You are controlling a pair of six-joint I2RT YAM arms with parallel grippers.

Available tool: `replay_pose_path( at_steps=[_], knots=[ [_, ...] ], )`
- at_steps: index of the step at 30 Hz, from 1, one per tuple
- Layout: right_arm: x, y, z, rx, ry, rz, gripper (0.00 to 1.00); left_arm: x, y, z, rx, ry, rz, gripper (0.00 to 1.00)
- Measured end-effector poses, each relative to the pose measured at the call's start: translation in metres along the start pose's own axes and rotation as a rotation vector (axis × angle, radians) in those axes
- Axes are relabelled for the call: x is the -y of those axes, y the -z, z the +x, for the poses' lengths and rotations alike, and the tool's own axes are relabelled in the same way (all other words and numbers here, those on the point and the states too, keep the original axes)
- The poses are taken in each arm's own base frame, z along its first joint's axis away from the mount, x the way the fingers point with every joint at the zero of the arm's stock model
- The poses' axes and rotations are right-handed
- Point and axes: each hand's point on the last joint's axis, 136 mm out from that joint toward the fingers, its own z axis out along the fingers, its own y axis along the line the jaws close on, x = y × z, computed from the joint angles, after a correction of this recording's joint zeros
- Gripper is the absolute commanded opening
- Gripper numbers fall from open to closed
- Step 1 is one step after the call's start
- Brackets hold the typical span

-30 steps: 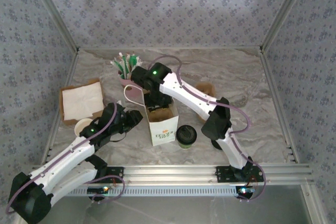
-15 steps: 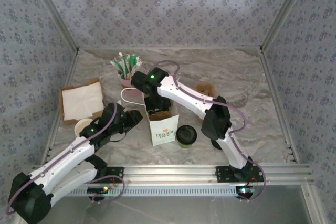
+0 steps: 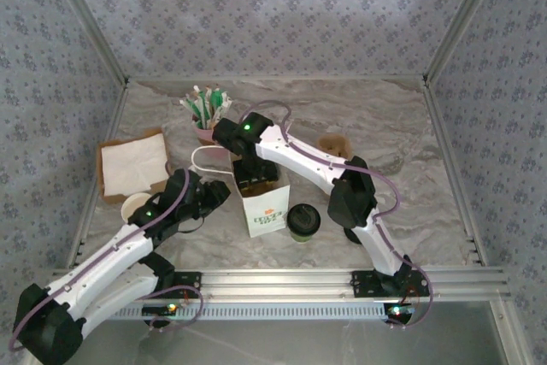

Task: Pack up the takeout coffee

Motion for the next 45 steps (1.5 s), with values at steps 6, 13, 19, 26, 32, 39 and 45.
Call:
replay_pose_path(
  at_steps=[6, 13, 19, 26, 32, 39, 45],
  knots=[
    [0.000, 0.016, -0.004, 0.031, 0.003, -0.024, 0.75, -0.002, 0.013, -0.004, 0.024, 0.002, -0.003, 0.35],
    [0.000, 0.067, -0.015, 0.144, -0.007, -0.115, 0.81, 0.018, 0.042, -0.021, 0.080, -0.012, 0.027, 0.41],
    [0.003, 0.104, -0.025, 0.231, -0.025, -0.195, 0.82, 0.026, 0.054, -0.026, 0.085, -0.044, 0.016, 0.47],
    [-0.014, 0.150, -0.039, 0.337, -0.006, -0.360, 0.89, 0.047, 0.084, -0.032, 0.089, -0.142, 0.019, 0.70],
    [-0.011, 0.223, -0.036, 0.483, 0.052, -0.540, 1.00, 0.060, 0.119, -0.034, 0.102, -0.244, 0.036, 0.99],
    [0.030, 0.295, -0.003, 0.649, 0.109, -0.650, 1.00, 0.058, 0.144, -0.022, 0.075, -0.295, 0.057, 0.99],
    [0.097, 0.295, 0.031, 0.733, 0.043, -0.653, 1.00, 0.048, 0.158, -0.007, 0.025, -0.305, 0.060, 1.00]
  ],
)
